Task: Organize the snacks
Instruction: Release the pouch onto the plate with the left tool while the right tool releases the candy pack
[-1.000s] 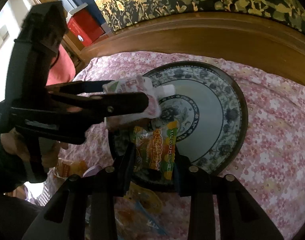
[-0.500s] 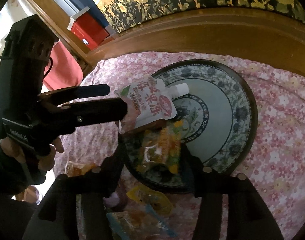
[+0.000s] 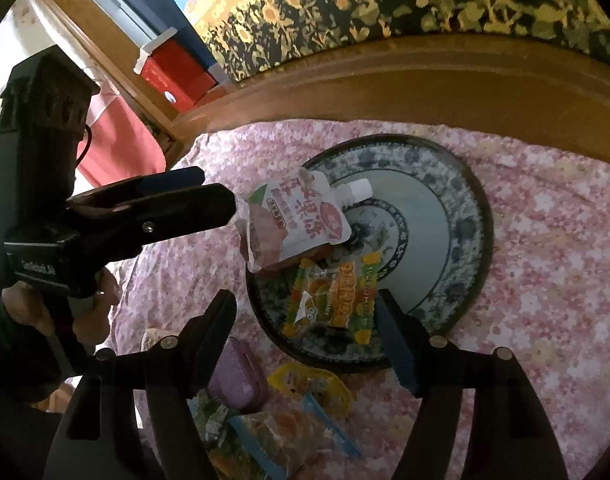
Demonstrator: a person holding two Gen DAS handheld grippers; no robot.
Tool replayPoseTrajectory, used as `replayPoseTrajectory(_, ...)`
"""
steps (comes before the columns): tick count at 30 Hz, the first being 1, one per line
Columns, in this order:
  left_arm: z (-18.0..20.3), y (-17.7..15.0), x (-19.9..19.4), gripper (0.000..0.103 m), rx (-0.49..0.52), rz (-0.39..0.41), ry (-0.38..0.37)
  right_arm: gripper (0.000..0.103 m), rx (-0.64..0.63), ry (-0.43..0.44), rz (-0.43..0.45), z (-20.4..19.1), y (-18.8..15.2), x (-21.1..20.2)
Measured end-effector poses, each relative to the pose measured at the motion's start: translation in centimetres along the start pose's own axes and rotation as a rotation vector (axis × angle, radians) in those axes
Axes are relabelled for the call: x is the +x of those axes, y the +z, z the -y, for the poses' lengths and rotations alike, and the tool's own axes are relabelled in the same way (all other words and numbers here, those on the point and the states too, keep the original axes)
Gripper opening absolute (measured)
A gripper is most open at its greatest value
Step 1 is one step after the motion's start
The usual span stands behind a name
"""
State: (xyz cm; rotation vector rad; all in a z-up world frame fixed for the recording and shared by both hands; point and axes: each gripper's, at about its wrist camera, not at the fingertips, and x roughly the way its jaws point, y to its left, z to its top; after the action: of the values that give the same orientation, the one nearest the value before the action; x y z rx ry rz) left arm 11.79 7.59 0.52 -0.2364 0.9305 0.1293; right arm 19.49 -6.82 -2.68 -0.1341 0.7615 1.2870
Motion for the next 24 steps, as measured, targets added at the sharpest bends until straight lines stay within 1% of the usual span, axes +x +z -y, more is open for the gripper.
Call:
replayPoseTrajectory(7,0.3,0.2,-2.0,0.103,0.013,0.043,0.017,0.072,-0.013,-0.023,0.035,-0.5,0.0,-1.9)
replayPoseTrajectory(11,0.7,0.2,-3.0,0.103,0.045,0.078,0.046,0.072,-0.013,-0.032,0.070,-1.1,-0.1,-3.7)
replayPoseTrajectory(14,0.7,-0.1,-3.7,0.103,0.044,0.094,0.035,0.072,-0.025,-0.045,0.085,-1.7,-0.4,-4.7)
replayPoseTrajectory(24,0.6,-2.5,-4.9,0.103,0.018,0.078,0.028,0.073,-0.042,-0.088,0.108,-3.6,-2.0,-6.9)
